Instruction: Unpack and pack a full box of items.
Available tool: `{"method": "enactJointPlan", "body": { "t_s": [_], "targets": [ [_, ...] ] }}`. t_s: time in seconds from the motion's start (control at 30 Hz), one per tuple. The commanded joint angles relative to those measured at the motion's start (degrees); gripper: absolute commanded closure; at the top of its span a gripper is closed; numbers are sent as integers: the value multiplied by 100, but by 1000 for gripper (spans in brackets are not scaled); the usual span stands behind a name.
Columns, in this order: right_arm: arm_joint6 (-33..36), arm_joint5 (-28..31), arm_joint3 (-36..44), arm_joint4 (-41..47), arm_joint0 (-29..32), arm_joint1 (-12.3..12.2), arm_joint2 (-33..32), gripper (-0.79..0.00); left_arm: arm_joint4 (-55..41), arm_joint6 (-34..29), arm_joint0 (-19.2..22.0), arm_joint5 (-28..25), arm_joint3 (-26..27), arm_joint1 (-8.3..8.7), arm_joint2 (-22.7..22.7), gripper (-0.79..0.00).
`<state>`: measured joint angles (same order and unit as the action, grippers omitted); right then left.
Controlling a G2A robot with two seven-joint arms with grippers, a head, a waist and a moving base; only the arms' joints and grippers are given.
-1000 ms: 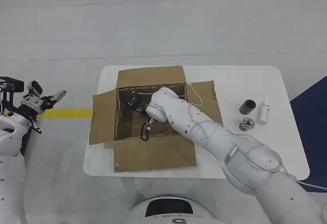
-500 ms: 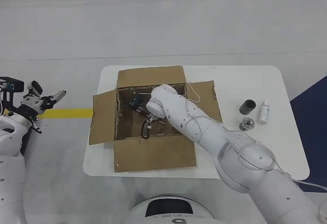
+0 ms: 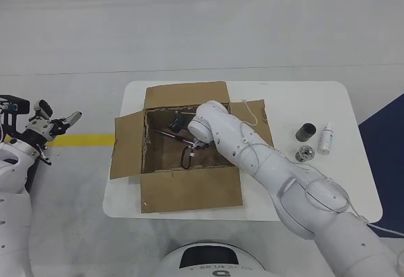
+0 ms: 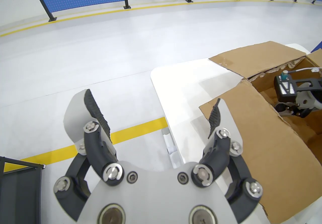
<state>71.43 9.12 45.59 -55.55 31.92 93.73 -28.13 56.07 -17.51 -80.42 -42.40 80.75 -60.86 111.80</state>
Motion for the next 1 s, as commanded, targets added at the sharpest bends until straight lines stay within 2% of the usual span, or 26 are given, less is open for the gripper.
{"method": "enactJointPlan", "body": {
  "t_s": [0.0,0.1,0.17,0.27,0.37,0.47,0.67,0.87,0.97],
  "targets": [
    [147,-123,384,-122,115,-119,-123,0,0,0,0,0,0,0,0,-785],
    [254,-231,1033,-341,364,-306,-329,0,0,0,0,0,0,0,0,-785],
    [287,-315,1334,-547,524,-401,-416,-228,0,0,0,0,0,0,0,-785],
    [170,-213,1567,-678,700,-469,-476,-212,0,0,0,0,0,0,0,-785],
    [-43,-123,1472,-727,744,-460,-472,-185,0,0,0,0,0,0,0,-785],
    [-324,-54,1180,-718,688,-404,-449,-209,0,0,0,0,0,0,0,-785],
    [-711,48,522,-578,500,-227,-366,-142,0,0,0,0,0,0,0,-785],
    [-842,181,-39,-469,328,-33,-236,-203,0,0,0,0,0,0,0,-785],
    [-820,263,-283,-406,252,67,-169,-206,0,0,0,0,0,0,0,-785]
  ]
}}
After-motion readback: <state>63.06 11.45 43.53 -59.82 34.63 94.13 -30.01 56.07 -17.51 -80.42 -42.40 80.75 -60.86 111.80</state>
